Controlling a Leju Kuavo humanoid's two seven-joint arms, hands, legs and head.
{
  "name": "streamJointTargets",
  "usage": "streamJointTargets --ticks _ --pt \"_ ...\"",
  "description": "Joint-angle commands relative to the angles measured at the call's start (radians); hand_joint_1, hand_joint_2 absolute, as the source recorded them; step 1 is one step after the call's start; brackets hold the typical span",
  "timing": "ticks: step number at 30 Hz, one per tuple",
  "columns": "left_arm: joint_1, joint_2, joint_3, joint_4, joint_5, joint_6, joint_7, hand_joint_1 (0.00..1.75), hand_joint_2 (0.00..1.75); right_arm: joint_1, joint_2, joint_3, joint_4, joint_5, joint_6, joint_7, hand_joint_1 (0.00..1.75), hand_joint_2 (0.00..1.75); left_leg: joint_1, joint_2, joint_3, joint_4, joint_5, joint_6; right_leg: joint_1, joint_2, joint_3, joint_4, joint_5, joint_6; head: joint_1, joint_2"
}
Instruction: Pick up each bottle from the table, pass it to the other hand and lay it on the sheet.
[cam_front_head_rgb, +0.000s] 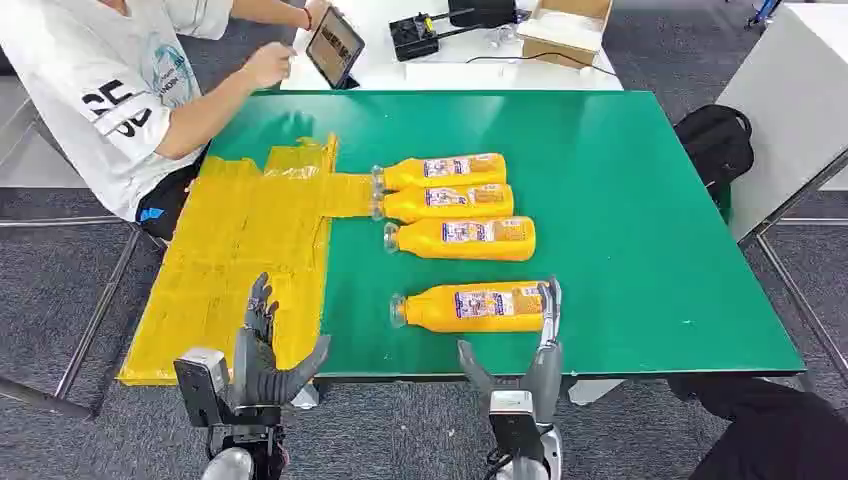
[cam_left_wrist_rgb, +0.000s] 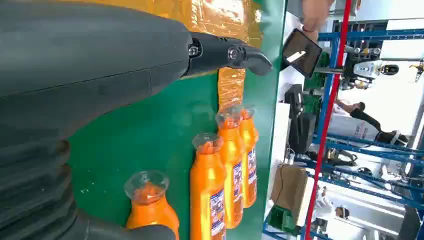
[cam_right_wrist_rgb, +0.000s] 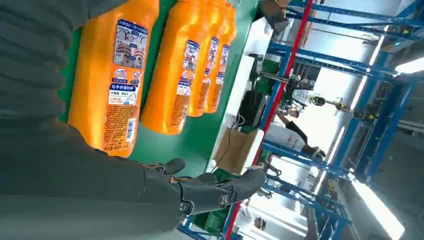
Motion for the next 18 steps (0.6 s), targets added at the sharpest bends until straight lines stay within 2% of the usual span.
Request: streamJointTargets --ticks 1,15,17,18 --pt "-0.018 0.015 -0.005 0.032 -0.003 0.006 0.0 0.0 1.75 -0.019 -0.014 -0.009 0.038 -0.007 0.007 -0.034 0.0 1.75 0.0 0.001 0.004 -0.001 -0.001 0.001 0.001 0.0 0.004 -0.002 -0.001 -0.003 0.0 0.0" --pt "-0.017 0.017 -0.003 0.032 -0.003 0.007 0.0 0.0 1.75 -0.019 -0.019 -0.01 0.033 0.003 0.007 -0.034 0.0 1.75 0.0 0.0 0.002 -0.001 0.0 0.001 0.0 -0.001 0.002 -0.001 0.0 -0.002 0.0 0.0" --pt "-0.018 0.018 -0.001 0.033 -0.003 0.009 0.0 0.0 1.75 -0.025 -0.03 -0.001 0.034 0.048 0.0 -0.018 0.0 1.75 0.0 0.0 0.003 -0.001 0.0 0.001 0.0 0.0 0.002 -0.001 0.0 -0.002 0.0 0.0" --pt "-0.019 0.023 -0.001 0.034 -0.014 0.014 -0.006 0.0 1.75 -0.033 -0.043 0.007 0.038 0.154 -0.019 0.034 0.0 1.75 0.0 0.001 0.002 -0.001 0.0 0.001 0.0 0.0 0.002 -0.001 0.0 -0.002 0.0 0.0"
